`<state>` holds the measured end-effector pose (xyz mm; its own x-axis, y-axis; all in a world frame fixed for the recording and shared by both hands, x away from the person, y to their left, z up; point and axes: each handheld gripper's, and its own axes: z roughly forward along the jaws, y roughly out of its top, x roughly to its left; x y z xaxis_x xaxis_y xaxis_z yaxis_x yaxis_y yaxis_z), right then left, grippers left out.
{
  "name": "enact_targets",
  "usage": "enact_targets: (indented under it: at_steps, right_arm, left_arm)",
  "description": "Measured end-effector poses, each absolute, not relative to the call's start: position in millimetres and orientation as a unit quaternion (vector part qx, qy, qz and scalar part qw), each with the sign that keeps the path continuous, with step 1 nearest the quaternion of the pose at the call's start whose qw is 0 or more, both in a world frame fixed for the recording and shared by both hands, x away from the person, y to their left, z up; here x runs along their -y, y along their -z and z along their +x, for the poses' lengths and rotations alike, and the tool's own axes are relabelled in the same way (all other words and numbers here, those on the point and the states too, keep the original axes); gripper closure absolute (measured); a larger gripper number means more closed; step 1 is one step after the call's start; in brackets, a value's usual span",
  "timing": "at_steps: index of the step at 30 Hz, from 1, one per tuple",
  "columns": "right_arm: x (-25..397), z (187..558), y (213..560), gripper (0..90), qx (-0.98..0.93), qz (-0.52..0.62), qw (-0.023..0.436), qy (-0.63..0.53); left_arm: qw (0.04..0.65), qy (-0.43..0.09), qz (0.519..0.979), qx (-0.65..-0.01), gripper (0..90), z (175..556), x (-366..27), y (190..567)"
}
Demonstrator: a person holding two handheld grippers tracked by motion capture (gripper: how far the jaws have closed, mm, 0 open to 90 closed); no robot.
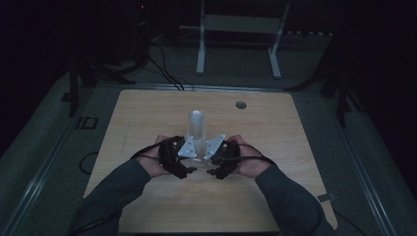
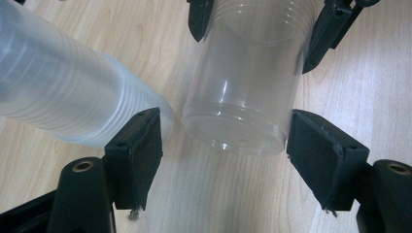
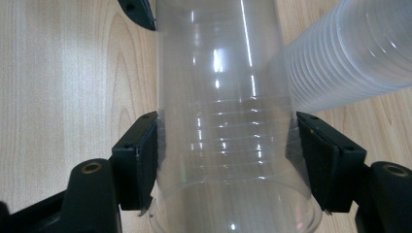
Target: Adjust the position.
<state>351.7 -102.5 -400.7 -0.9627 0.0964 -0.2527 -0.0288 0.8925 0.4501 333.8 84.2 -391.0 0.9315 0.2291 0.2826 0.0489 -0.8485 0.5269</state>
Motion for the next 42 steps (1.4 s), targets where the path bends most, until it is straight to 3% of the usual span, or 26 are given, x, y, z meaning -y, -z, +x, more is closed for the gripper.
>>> enact_targets:
  at_steps: [10,21,27,29,30,32,33,42]
  right_arm:
    - [100,349,401,30.9,-0.965,0.004,0.142,-0.221]
    - [98,347,401,31.1,-0.963,-0.005,0.142,-0.228]
    - [98,345,400,31.1,-0.963,0.002,0.14,-0.23]
    - [99,346,400,31.0,-0.963,-0.004,0.144,-0.227]
    - [98,346,400,30.8,-0.963,-0.002,0.142,-0.228]
    - [99,346,400,30.1,-0.963,-0.008,0.143,-0.227]
    - [99,346,400,29.8,-0.963,-0.008,0.143,-0.228]
    - [101,347,398,24.7,-0.961,-0.007,0.145,-0.233]
  left_arm:
    - [0.234,-0.174,0.955,-0.057,27.2,334,-77,396]
    - [0.27,-0.162,0.946,-0.082,27.8,333,-73,403]
    - [0.287,-0.15,0.941,-0.094,34.1,332,-73,407]
    - [0.276,-0.148,0.946,-0.081,38.1,333,-74,406]
    - [0.204,-0.156,0.966,-0.019,38.6,339,-78,396]
    - [0.202,-0.156,0.967,-0.017,39.8,340,-79,397]
    - [0.234,-0.148,0.96,-0.043,40.1,337,-77,402]
    - [0.247,-0.149,0.956,-0.059,41.7,337,-79,405]
